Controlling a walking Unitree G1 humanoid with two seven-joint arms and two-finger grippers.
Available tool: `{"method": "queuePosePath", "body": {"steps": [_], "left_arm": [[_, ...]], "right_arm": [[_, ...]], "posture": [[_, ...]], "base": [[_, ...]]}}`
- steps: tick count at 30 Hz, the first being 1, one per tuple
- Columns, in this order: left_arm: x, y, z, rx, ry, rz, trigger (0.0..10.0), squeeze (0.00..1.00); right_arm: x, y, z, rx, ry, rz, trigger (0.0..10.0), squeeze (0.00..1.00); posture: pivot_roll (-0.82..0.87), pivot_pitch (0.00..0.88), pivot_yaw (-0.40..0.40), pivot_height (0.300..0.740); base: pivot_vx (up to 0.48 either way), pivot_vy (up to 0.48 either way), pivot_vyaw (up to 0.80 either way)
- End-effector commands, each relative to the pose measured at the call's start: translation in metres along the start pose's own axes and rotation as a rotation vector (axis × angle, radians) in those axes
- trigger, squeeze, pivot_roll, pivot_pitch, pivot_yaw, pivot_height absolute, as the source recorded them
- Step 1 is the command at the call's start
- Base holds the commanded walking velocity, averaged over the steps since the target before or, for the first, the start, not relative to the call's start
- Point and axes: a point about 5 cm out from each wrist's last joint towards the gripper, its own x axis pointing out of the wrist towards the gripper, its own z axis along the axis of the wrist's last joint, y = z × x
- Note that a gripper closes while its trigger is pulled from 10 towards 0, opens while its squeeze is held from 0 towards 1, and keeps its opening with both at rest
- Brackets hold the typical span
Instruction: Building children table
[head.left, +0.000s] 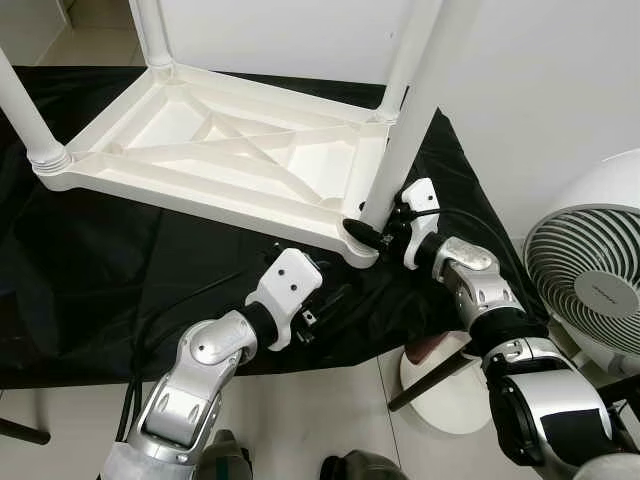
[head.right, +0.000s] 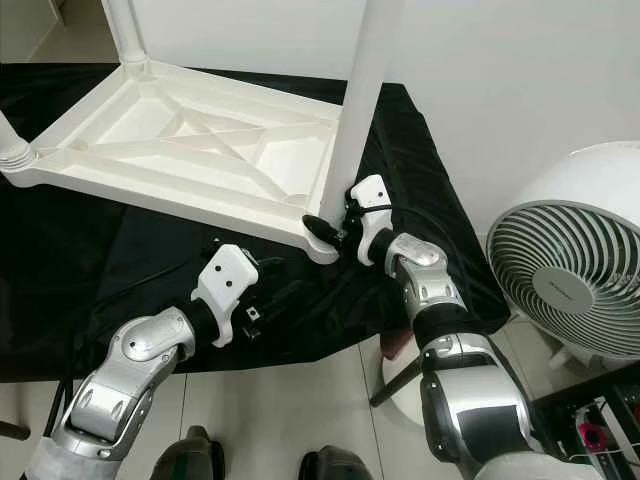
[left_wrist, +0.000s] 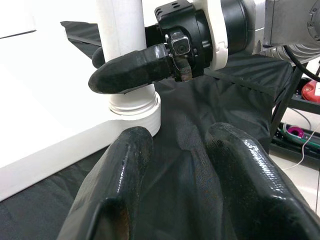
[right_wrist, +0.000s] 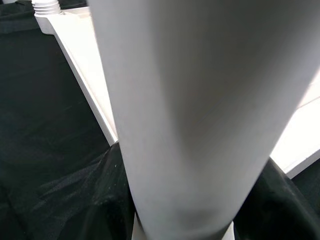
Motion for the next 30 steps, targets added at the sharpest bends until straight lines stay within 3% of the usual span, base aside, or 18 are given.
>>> {"method": "queuePosePath", "body": {"steps": [1,7,8,11,12,17,21,25,29,30], "left_arm": [[-0.001,0.001,-0.002,-0.017,0.011,0.036,10.0,0.0],[0.0,0.0,-0.002,-0.019,0.01,0.029,10.0,0.0],[0.0,0.0,-0.002,-0.021,0.01,0.025,10.0,0.0],[0.0,-0.001,-0.002,-0.022,0.01,0.024,10.0,0.0],[0.0,-0.001,-0.002,-0.023,0.011,0.021,10.0,0.0],[0.0,-0.003,-0.002,-0.026,0.012,0.014,10.0,0.0],[0.001,-0.004,-0.002,-0.031,0.012,0.011,10.0,0.0],[0.002,-0.004,-0.002,-0.037,0.01,0.014,10.0,0.0],[0.002,-0.006,-0.002,-0.039,0.009,0.011,10.0,0.0],[0.002,-0.006,-0.002,-0.039,0.009,0.01,10.0,0.0]], "right_arm": [[-0.005,0.001,-0.015,0.052,0.034,-0.027,0.0,0.0],[-0.012,-0.01,-0.014,0.034,0.016,-0.196,0.0,0.0],[-0.014,-0.014,-0.015,0.035,0.017,-0.264,4.9,0.0],[-0.015,-0.016,-0.015,0.037,0.017,-0.305,4.9,0.0],[-0.016,-0.017,-0.013,0.049,-0.001,-0.369,10.0,0.0],[-0.019,-0.015,-0.015,0.116,-0.035,-0.626,10.0,0.0],[-0.022,-0.008,-0.024,0.073,-0.014,-0.758,10.0,0.0],[-0.015,0.004,-0.024,0.098,-0.033,-0.846,10.0,0.0],[-0.009,0.009,-0.018,0.1,-0.057,-0.84,10.0,0.0],[-0.01,0.009,-0.017,0.088,-0.058,-0.831,10.0,0.04]], "posture": [[0.08,0.045,-0.057,0.74],[0.07,0.051,-0.051,0.74],[0.07,0.053,-0.049,0.74],[0.07,0.053,-0.049,0.74],[0.07,0.055,-0.048,0.74],[0.06,0.059,-0.047,0.74],[0.06,0.062,-0.051,0.74],[0.06,0.062,-0.05,0.74],[0.05,0.062,-0.05,0.74],[0.05,0.062,-0.05,0.74]], "base": [[0.0,0.0,0.0],[0.0,0.0,0.0],[0.0,0.0,0.0],[0.0,0.0,0.0],[0.0,0.0,0.0],[0.0,0.0,0.0],[0.0,0.0,0.0],[0.0,0.0,0.0],[0.0,0.0,0.0],[0.0,0.0,0.0]]}}
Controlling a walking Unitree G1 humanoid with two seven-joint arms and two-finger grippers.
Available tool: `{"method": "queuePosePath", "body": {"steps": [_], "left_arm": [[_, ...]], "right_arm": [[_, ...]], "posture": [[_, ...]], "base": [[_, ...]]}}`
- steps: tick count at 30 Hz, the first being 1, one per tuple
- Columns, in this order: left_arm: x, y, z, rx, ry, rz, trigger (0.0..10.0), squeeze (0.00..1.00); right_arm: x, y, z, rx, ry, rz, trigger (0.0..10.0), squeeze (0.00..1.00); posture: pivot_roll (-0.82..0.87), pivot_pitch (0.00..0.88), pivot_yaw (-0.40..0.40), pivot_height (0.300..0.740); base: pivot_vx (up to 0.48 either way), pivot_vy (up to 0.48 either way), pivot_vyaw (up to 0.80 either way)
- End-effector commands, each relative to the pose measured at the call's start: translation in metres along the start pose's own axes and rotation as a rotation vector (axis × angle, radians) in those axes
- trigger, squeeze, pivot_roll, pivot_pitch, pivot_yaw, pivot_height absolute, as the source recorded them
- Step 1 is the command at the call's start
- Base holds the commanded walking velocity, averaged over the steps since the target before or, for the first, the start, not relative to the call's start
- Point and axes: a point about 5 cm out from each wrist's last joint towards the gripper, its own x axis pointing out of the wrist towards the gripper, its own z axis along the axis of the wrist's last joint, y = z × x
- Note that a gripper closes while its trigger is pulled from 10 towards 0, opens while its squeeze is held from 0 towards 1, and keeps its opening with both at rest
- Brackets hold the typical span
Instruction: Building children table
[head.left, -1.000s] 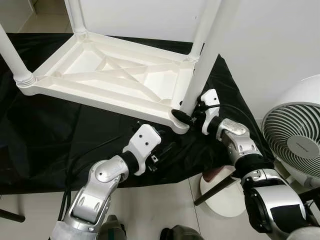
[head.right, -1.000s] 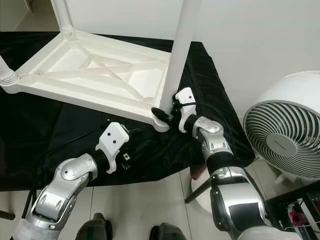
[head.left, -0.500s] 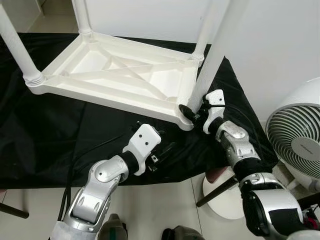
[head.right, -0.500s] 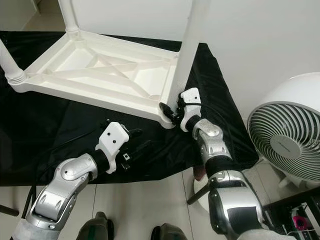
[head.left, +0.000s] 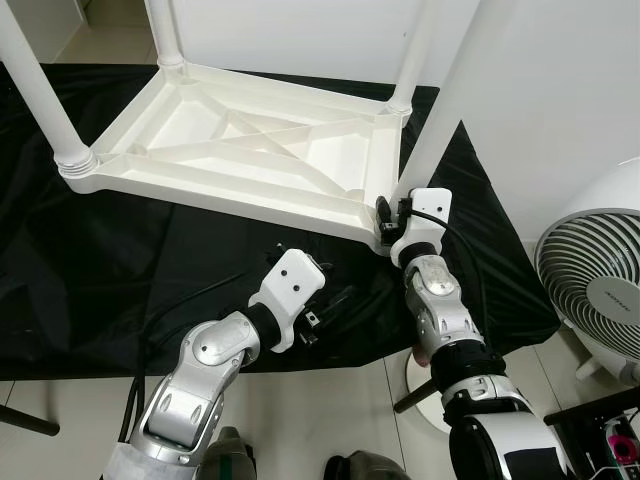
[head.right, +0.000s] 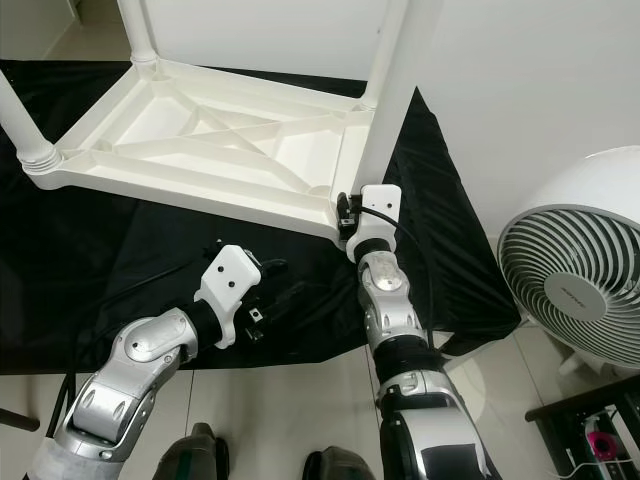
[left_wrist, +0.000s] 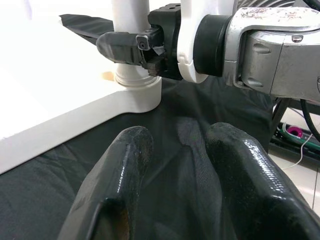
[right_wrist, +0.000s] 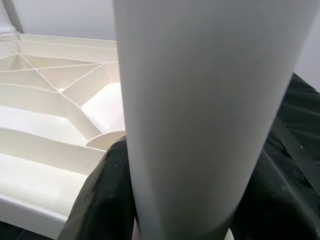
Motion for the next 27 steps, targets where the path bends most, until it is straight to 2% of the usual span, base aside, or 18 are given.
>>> {"method": "queuePosePath", "body": {"steps": [1,9,10,11,12,13,15,17,18,19,20,27], "left_arm": [[0.0,-0.002,-0.002,-0.019,0.01,0.025,10.0,0.0],[0.001,-0.001,-0.002,-0.018,0.01,0.025,10.0,0.0],[0.001,-0.002,-0.002,-0.019,0.009,0.025,10.0,0.0],[0.001,-0.002,-0.002,-0.019,0.009,0.025,10.0,0.0],[0.001,-0.002,-0.002,-0.018,0.008,0.025,10.0,0.0],[0.001,-0.002,-0.002,-0.018,0.008,0.025,10.0,0.0],[0.001,-0.001,-0.002,-0.015,0.007,0.027,10.0,0.0],[0.001,-0.001,-0.002,-0.015,0.007,0.027,10.0,0.0],[0.0,-0.001,-0.002,-0.012,0.007,0.027,10.0,0.0],[0.0,-0.001,-0.002,-0.012,0.007,0.027,10.0,0.0],[0.0,0.0,-0.002,-0.01,0.008,0.027,10.0,0.0],[0.0,0.0,-0.002,-0.007,0.008,0.026,10.0,0.0]], "right_arm": [[-0.006,-0.016,-0.01,-0.01,0.05,-0.061,10.0,1.0],[-0.006,-0.018,-0.009,0.001,0.047,-0.052,10.0,1.0],[-0.005,-0.018,-0.004,0.035,0.03,0.044,10.0,1.0],[-0.005,-0.018,-0.004,0.035,0.03,0.044,10.0,1.0],[-0.004,-0.018,0.001,0.05,0.024,0.175,10.0,0.0],[-0.004,-0.018,0.001,0.05,0.024,0.175,10.0,0.0],[-0.006,-0.02,0.003,0.026,0.044,0.389,10.0,0.0],[-0.006,-0.02,0.003,0.026,0.044,0.389,10.0,0.0],[-0.008,-0.022,0.0,-0.009,0.066,0.461,10.0,0.0],[-0.008,-0.022,0.0,-0.009,0.066,0.461,10.0,0.0],[-0.009,-0.024,-0.002,-0.045,0.078,0.518,10.0,0.0],[-0.006,-0.024,-0.004,-0.092,0.098,0.586,10.0,0.0]], "posture": [[0.05,0.062,-0.05,0.74],[0.05,0.06,-0.052,0.74],[0.05,0.06,-0.052,0.74],[0.05,0.06,-0.052,0.74],[0.05,0.055,-0.054,0.74],[0.05,0.055,-0.054,0.74],[0.06,0.052,-0.055,0.74],[0.06,0.052,-0.055,0.74],[0.06,0.047,-0.054,0.74],[0.06,0.047,-0.054,0.74],[0.06,0.044,-0.053,0.74],[0.06,0.036,-0.049,0.74]], "base": [[0.0,0.0,0.0],[0.0,0.0,0.0],[0.0,0.0,0.0],[0.0,0.0,0.0],[0.0,0.0,0.0],[0.0,0.0,0.0],[0.0,0.0,0.0],[0.0,0.0,0.0],[0.0,0.0,0.0],[0.0,0.0,0.0],[0.0,0.0,0.0],[0.0,0.0,0.0]]}}
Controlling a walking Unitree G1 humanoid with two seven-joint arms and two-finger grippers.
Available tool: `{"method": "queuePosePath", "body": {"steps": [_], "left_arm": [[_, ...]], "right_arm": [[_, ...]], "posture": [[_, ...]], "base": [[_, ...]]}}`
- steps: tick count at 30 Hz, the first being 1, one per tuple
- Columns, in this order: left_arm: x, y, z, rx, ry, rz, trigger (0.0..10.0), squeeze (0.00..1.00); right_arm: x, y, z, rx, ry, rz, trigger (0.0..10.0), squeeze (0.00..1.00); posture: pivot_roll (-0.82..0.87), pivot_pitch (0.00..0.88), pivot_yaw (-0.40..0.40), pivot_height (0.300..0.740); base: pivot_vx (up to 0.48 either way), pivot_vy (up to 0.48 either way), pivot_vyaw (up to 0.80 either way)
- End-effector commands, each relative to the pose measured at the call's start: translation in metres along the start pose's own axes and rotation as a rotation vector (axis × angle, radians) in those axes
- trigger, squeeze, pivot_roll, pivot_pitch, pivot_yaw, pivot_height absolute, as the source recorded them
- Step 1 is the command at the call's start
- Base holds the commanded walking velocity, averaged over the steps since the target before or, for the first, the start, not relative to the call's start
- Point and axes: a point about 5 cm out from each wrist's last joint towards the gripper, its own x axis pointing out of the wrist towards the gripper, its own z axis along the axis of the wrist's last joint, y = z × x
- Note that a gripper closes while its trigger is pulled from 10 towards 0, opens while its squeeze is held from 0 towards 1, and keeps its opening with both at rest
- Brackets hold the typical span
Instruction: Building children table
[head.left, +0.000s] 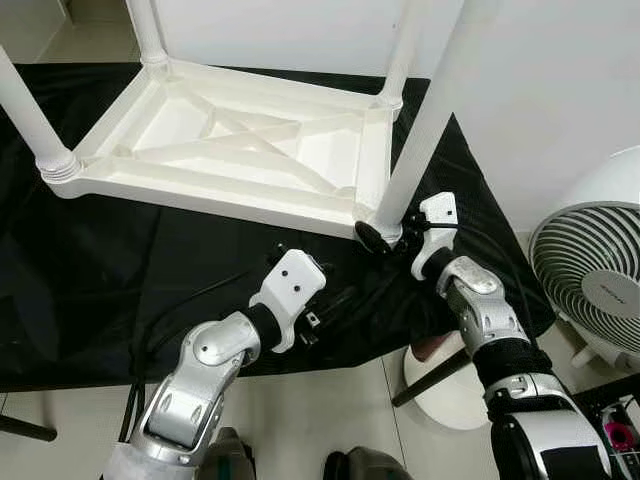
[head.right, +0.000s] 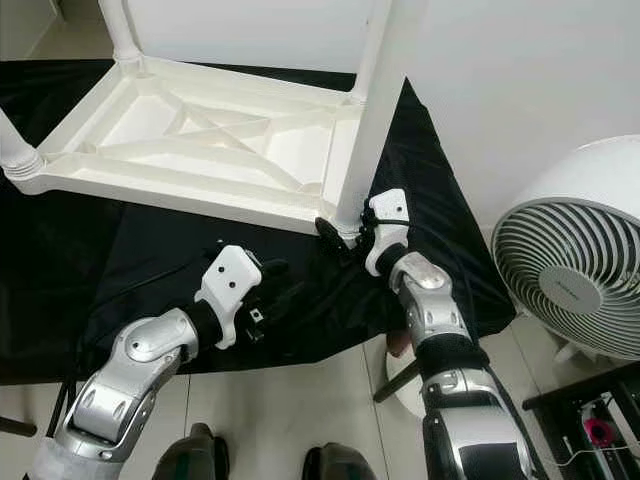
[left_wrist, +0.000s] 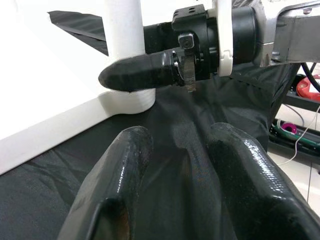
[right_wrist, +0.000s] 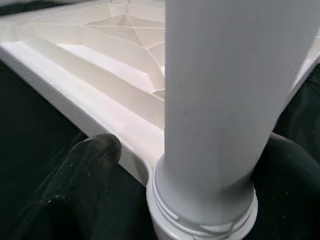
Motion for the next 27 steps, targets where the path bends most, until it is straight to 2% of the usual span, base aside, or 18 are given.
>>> {"method": "queuePosePath", "body": {"steps": [1,9,10,11,12,17,23,24,27], "left_arm": [[0.0,0.0,-0.001,-0.006,0.006,0.025,10.0,0.0],[-0.001,0.002,-0.001,0.003,0.009,0.032,10.0,0.0],[-0.001,0.002,-0.001,0.003,0.009,0.033,10.0,0.0],[-0.001,0.002,-0.001,0.003,0.009,0.034,10.0,0.0],[-0.001,0.002,-0.001,0.004,0.009,0.034,10.0,0.0],[-0.001,0.001,-0.001,0.004,0.012,0.04,10.0,0.0],[-0.001,0.001,-0.001,0.002,0.013,0.04,10.0,0.0],[-0.001,0.0,-0.002,0.001,0.013,0.039,10.0,0.0],[-0.001,0.0,-0.002,0.0,0.013,0.038,10.0,0.0]], "right_arm": [[0.004,0.001,-0.002,-0.037,0.029,0.041,10.0,0.0],[0.02,-0.003,0.004,-0.054,0.068,0.098,10.0,0.0],[0.02,-0.002,0.004,-0.054,0.071,0.11,5.9,0.0],[0.02,-0.002,0.003,-0.054,0.073,0.116,5.9,0.0],[0.02,-0.002,0.003,-0.054,0.073,0.119,0.0,0.0],[0.017,0.003,-0.005,-0.03,0.093,0.18,0.0,0.0],[0.015,0.0,-0.007,-0.031,0.094,0.177,0.0,0.0],[0.013,-0.002,-0.007,-0.025,0.089,0.16,3.8,0.0],[0.012,-0.003,-0.008,-0.02,0.083,0.144,3.8,0.0]], "posture": [[0.07,0.035,-0.049,0.74],[0.09,0.025,-0.053,0.74],[0.09,0.024,-0.055,0.74],[0.09,0.024,-0.055,0.74],[0.09,0.024,-0.055,0.74],[0.09,0.027,-0.062,0.74],[0.08,0.031,-0.062,0.74],[0.08,0.034,-0.063,0.74],[0.08,0.034,-0.063,0.74]], "base": [[0.0,0.0,0.0],[0.0,0.0,0.0],[0.0,0.0,0.0],[0.0,0.0,0.0],[0.0,0.0,0.0],[0.0,0.0,0.0],[0.0,0.0,0.0],[0.0,0.0,0.0],[0.0,0.0,0.0]]}}
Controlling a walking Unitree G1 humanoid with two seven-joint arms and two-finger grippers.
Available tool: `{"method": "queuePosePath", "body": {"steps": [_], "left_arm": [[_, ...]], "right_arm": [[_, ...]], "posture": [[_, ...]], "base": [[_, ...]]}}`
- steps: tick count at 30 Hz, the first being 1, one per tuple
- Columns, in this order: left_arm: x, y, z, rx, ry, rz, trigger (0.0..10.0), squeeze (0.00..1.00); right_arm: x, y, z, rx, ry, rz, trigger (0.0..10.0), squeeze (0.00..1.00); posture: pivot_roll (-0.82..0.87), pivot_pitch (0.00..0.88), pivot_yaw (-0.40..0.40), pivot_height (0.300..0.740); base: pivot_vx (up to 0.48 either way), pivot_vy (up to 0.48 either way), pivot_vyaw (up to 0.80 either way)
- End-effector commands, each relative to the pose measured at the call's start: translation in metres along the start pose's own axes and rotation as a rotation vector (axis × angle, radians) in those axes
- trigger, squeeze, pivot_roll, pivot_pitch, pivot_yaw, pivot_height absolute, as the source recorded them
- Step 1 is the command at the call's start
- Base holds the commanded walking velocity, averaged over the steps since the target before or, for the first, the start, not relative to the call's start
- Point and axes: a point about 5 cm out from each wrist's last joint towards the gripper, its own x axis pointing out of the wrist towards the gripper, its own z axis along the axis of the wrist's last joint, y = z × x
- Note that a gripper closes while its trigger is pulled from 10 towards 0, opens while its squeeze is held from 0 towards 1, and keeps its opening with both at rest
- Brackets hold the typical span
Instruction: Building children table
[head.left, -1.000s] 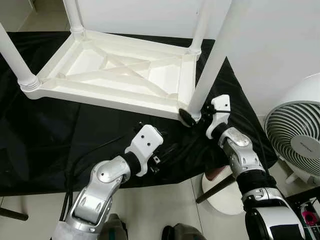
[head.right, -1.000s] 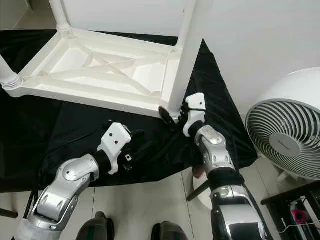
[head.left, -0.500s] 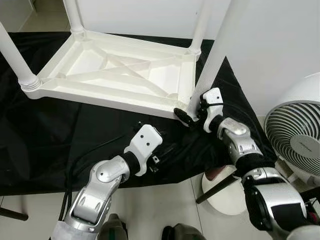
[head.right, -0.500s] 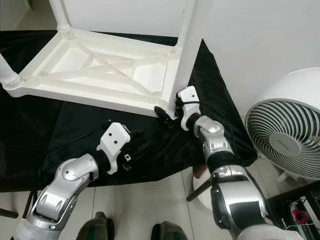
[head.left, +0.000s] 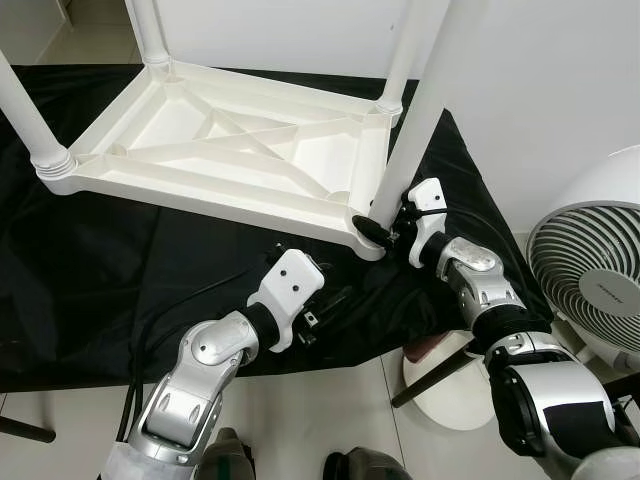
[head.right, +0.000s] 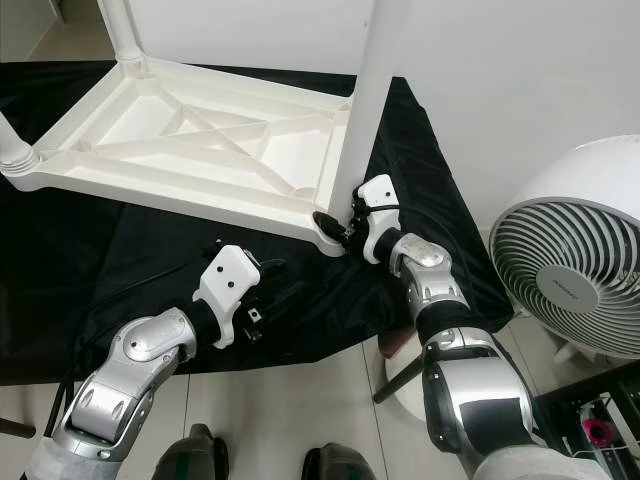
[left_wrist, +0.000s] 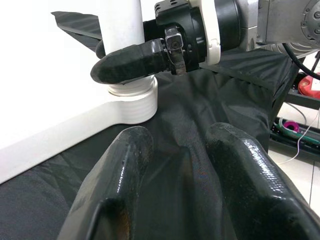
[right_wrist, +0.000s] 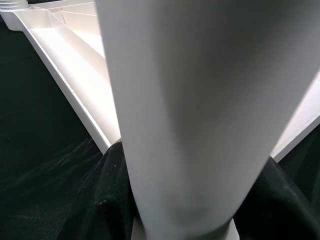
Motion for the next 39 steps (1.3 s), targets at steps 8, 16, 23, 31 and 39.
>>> {"method": "queuePosePath", "body": {"steps": [8,16,23,31,39], "left_arm": [[0.0,-0.002,-0.002,-0.013,0.006,0.034,10.0,0.0],[0.001,-0.002,-0.003,-0.015,0.006,0.031,10.0,0.0],[0.002,-0.002,-0.003,-0.017,0.004,0.032,10.0,0.0],[0.002,-0.004,-0.003,-0.022,0.004,0.026,10.0,0.0],[0.002,-0.005,-0.003,-0.027,0.004,0.029,10.0,0.0]], "right_arm": [[-0.006,0.003,-0.014,0.045,0.003,-0.173,10.0,0.0],[-0.002,0.016,-0.016,0.131,-0.056,-0.374,10.0,0.0],[0.003,0.034,-0.011,0.162,-0.088,-0.588,10.0,0.0],[0.006,0.043,-0.002,0.164,-0.109,-0.651,10.0,0.0],[0.001,0.046,0.001,0.164,-0.137,-0.63,10.0,1.0]], "posture": [[0.07,0.041,-0.063,0.74],[0.06,0.044,-0.063,0.74],[0.06,0.044,-0.064,0.74],[0.05,0.049,-0.062,0.74],[0.05,0.064,-0.066,0.74]], "base": [[0.0,0.0,0.0],[0.0,0.0,0.0],[0.0,0.0,0.0],[0.0,0.0,0.0],[0.0,0.0,0.0]]}}
